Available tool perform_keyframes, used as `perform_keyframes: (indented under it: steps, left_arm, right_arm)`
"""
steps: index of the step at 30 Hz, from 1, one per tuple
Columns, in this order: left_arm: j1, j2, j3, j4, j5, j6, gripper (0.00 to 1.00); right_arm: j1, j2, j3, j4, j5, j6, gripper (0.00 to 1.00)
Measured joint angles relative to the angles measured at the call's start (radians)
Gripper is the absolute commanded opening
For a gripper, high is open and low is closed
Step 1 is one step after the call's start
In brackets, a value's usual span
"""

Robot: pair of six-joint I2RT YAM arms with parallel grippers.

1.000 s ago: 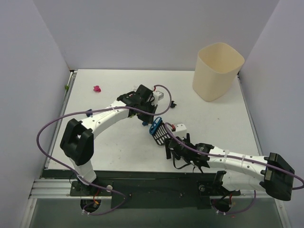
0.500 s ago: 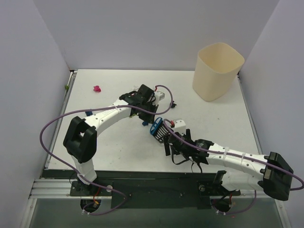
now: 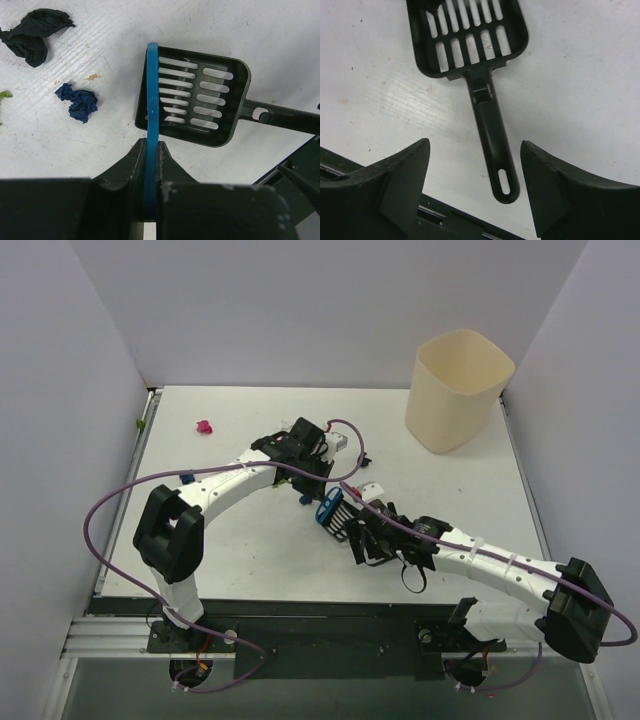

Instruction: Sweep away the paper scraps from the table

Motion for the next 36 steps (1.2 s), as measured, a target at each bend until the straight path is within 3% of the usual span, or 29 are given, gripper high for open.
perform_keyframes:
  steps: [15,19,22,23,24,36]
  left_arm:
    - [0.000,0.009,0.006,-0.002,0.000,0.009,0.00]
    - [0.000,0.010,0.006,-0.002,0.000,0.012,0.00]
    - [0.000,0.010,0.006,-0.002,0.000,0.012,0.00]
    - [0.000,0.010,0.006,-0.002,0.000,0.012,0.00]
    - [0.000,0.010,0.006,0.000,0.000,0.013,0.00]
    - [0.000,-0.014,0.012,-0.008,-0.021,0.005,0.00]
  right_arm:
    - [0.019,0.082,0.003,-0.027,-0.016,-0.036,0.53]
    - [0.019,0.085,0.003,-0.029,-0.009,-0.037,0.38]
    - [0.019,0.085,0.005,-0.030,-0.004,-0.039,0.18]
    - [0.019,0.085,0.006,-0.030,-0.003,-0.038,0.16]
    - [0.019,0.085,0.007,-0.030,-0.010,-0.040,0.02]
    - [0.024,0.089,0.044,-0.071,-0.013,-0.017,0.00]
